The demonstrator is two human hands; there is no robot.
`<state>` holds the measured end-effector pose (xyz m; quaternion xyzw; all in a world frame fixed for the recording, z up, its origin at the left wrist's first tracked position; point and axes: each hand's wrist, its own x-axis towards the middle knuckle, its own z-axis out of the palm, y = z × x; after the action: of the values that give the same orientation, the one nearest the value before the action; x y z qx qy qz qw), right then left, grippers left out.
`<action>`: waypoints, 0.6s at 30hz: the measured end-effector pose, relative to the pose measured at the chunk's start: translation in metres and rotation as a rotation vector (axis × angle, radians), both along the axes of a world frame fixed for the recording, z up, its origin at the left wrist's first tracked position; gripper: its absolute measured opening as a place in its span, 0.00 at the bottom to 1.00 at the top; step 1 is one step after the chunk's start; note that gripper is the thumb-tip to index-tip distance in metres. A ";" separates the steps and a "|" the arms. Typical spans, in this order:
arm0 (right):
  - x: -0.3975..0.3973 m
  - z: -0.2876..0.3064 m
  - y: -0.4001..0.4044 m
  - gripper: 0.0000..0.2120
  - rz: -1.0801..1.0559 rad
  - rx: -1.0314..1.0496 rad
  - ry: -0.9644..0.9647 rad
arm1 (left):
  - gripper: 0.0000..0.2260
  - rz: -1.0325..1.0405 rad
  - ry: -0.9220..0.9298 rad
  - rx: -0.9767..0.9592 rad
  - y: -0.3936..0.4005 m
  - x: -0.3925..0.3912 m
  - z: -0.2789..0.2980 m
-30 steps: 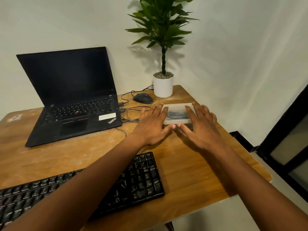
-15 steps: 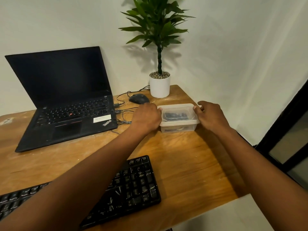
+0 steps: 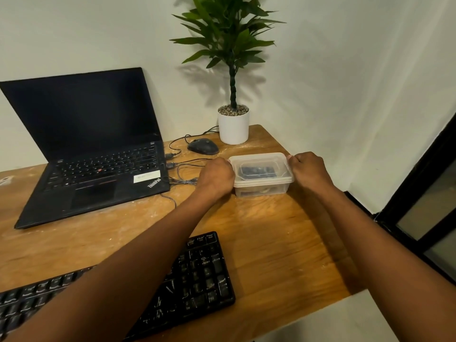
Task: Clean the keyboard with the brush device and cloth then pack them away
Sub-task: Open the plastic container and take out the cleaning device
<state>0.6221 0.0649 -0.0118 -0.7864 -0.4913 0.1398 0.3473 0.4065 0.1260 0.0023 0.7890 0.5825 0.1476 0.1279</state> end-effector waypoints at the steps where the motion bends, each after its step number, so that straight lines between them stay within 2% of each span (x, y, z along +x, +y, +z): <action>1: 0.001 0.000 0.000 0.20 -0.003 -0.008 0.009 | 0.12 0.012 -0.036 -0.033 0.000 -0.001 0.000; 5: 0.004 0.001 -0.003 0.22 -0.020 -0.027 0.083 | 0.12 0.082 -0.273 -0.215 0.002 -0.004 0.001; 8: 0.007 0.000 -0.005 0.22 -0.038 -0.083 0.190 | 0.14 0.139 -0.545 -0.484 0.008 -0.008 -0.003; 10: 0.009 -0.001 -0.006 0.22 -0.053 -0.111 0.233 | 0.14 0.156 -0.655 -0.602 0.012 -0.012 -0.007; 12: 0.012 -0.002 -0.005 0.21 -0.065 -0.115 0.248 | 0.12 0.169 -0.656 -0.605 0.016 -0.015 -0.011; 18: 0.013 0.001 -0.004 0.16 -0.094 -0.153 0.199 | 0.10 0.169 -0.505 -0.447 0.018 -0.020 -0.016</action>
<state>0.6354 0.0604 -0.0107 -0.8151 -0.4048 0.2376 0.3395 0.3864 0.1443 -0.0136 0.6289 0.6138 0.2170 0.4251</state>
